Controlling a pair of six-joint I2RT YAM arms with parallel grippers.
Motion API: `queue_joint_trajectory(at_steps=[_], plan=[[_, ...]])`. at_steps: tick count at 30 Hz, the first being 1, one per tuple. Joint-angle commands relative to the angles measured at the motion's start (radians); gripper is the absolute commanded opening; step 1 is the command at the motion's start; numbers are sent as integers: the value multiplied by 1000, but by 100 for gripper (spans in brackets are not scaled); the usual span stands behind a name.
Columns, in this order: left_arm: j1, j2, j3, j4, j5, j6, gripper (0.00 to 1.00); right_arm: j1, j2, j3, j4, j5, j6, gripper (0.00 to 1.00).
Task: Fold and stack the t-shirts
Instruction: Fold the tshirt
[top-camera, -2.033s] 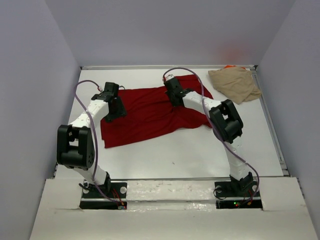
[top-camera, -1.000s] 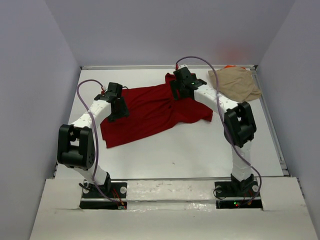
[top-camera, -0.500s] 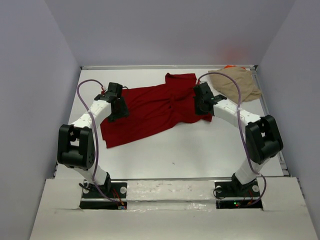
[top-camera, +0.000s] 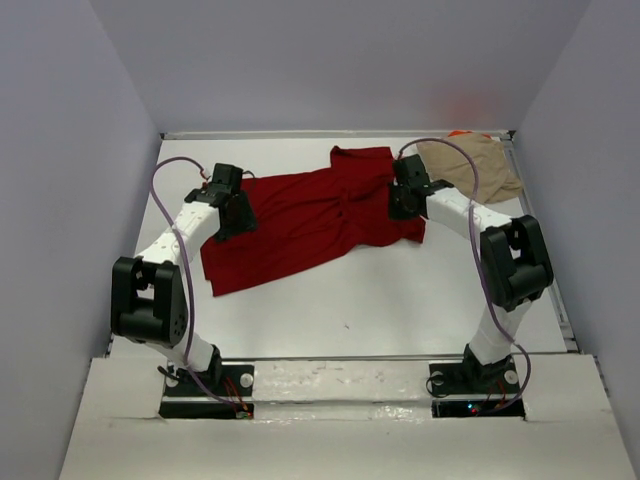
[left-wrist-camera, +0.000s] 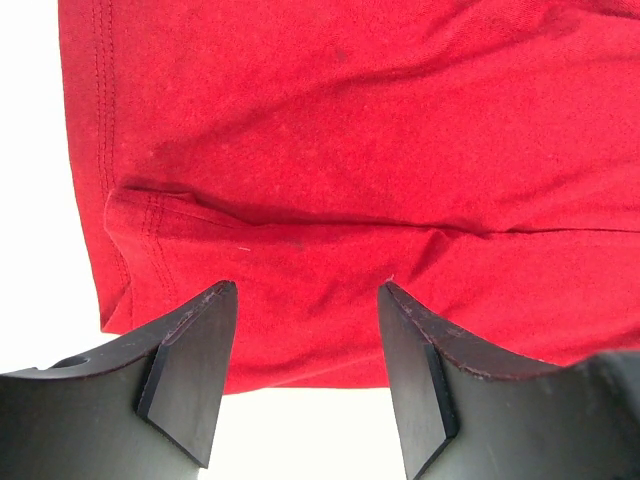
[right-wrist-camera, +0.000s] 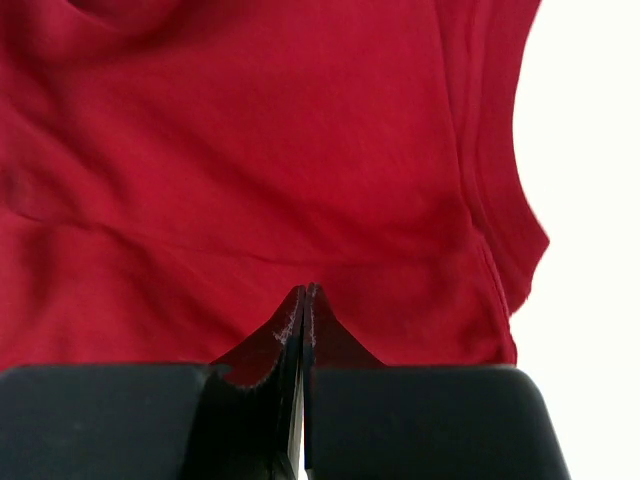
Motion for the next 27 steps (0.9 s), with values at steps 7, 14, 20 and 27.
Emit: queue_joint_trajectory(at_steps=[7, 14, 20, 27], plan=[[-7, -27, -6, 4, -2, 13, 68, -23, 44, 135, 15, -6, -38, 0], [-7, -43, 5, 0, 15, 20, 70, -23, 105, 65, 52, 8, -27, 0], [-5, -67, -7, 22, 32, 17, 74, -23, 126, 42, 83, -32, -4, 0], [-4, -63, -1, 22, 38, 17, 74, -23, 71, -27, 83, -31, 16, 0]])
